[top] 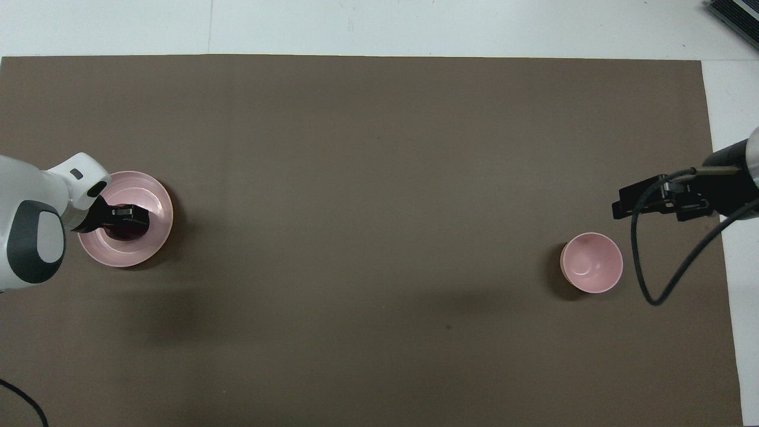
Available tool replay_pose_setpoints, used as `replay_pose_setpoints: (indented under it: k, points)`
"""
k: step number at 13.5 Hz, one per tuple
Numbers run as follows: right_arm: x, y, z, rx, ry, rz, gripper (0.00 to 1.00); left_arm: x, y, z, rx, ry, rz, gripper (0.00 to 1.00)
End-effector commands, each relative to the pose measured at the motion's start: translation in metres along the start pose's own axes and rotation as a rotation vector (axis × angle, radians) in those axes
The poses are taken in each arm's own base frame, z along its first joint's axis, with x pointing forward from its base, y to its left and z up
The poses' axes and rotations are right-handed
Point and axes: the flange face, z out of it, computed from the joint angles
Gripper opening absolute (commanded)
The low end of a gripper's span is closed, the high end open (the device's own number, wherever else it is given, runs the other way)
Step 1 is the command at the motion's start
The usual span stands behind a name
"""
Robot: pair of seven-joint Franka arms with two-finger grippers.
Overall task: Move apple from plate to bowl
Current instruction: 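Lower the left gripper onto the red apple on the plate and grasp it, then lift the apple with the left gripper while the right gripper reaches toward it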
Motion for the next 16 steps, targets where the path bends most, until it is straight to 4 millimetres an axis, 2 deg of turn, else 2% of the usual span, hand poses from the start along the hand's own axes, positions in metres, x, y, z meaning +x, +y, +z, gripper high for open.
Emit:
replay_pose_setpoints:
  k: [1,2,3,4,6,7,9,13,15,16]
  points:
    - [-0.008,-0.014,0.011,0.128,-0.077,0.158,1.0,-0.006,0.005,-0.002,0.013,-0.02,0.064,0.0]
    - [-0.01,-0.027,0.013,0.167,-0.097,0.186,1.0,-0.001,0.005,-0.006,0.015,-0.011,0.075,0.0]
    - [-0.008,-0.044,0.023,0.211,-0.143,0.224,1.0,0.006,0.006,-0.013,0.016,0.0,0.078,0.0]
    - [-0.005,-0.053,0.028,0.271,-0.19,0.284,1.0,0.009,0.005,-0.017,0.017,0.014,0.073,0.0]
    - [-0.002,-0.074,0.033,0.361,-0.254,0.394,1.0,0.021,0.007,-0.044,0.009,0.046,0.072,0.0]
    - [-0.005,-0.092,0.035,0.37,-0.261,0.429,1.0,0.025,0.006,-0.056,-0.002,0.027,0.068,0.0]
    - [-0.008,-0.111,0.035,0.398,-0.28,0.507,1.0,0.031,0.009,-0.078,-0.08,0.015,0.034,0.0]
    - [0.0,-0.115,0.054,0.498,-0.366,0.647,1.0,0.029,0.028,-0.099,-0.196,0.003,0.056,0.0]
    - [0.007,-0.113,0.067,0.531,-0.363,0.712,1.0,0.023,0.048,-0.128,-0.305,-0.03,0.058,0.0]
    - [0.01,-0.12,0.078,0.543,-0.359,0.754,1.0,0.019,0.055,-0.138,-0.349,-0.054,0.061,0.0]
